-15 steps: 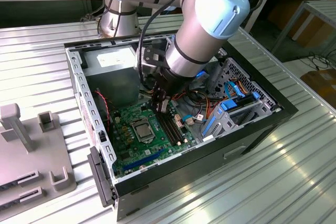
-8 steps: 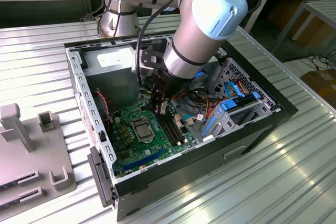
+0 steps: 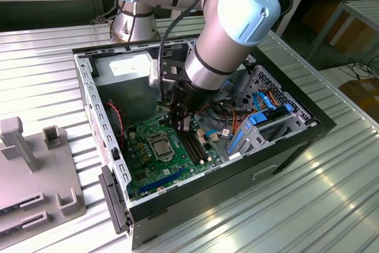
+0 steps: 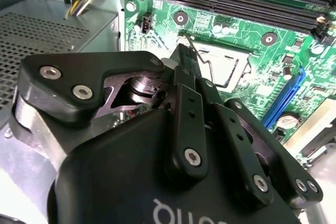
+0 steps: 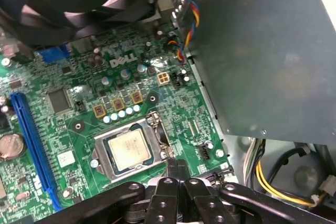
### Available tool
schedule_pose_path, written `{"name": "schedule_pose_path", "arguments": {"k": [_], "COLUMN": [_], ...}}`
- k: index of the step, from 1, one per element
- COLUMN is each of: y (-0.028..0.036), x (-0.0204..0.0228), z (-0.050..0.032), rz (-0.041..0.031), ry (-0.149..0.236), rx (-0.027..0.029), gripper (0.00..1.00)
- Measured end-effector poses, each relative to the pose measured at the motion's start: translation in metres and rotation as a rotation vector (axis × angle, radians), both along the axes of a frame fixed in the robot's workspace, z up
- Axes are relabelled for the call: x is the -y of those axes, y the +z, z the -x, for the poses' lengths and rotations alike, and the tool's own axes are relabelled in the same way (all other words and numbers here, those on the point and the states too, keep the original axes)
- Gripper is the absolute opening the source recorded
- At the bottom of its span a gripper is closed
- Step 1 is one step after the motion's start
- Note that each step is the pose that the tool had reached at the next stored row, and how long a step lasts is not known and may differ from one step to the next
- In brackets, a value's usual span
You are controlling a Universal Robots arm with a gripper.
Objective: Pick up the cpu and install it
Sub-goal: 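Install the first cpu locking lever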
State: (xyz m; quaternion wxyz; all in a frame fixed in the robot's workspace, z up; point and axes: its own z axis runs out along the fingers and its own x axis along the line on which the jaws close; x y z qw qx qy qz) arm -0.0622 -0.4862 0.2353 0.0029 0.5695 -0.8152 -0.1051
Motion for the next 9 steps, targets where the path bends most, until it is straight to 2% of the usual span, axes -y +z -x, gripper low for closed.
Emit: {"name": "schedule_pose_path", "arguments": {"k": [2,5,7,8,9], "y": [-0.0002,-0.0002,-0.0002,-0.0002,-0.0002], "x": [0.0,0.0,0.0,0.0,0.0], "z": [0.0002,0.0011,0.0018,0.0033,0.0038], "rz": [0.0004,0.0039,0.0064,0.0078,0.0084], "ry": [0.009,0.013,0.018,0.022,0.024], "rx": [0.0094,0.033,0.0463,0.0553,0.0583], "gripper": [0.11,0.11,0.11,0.11,0.11]}}
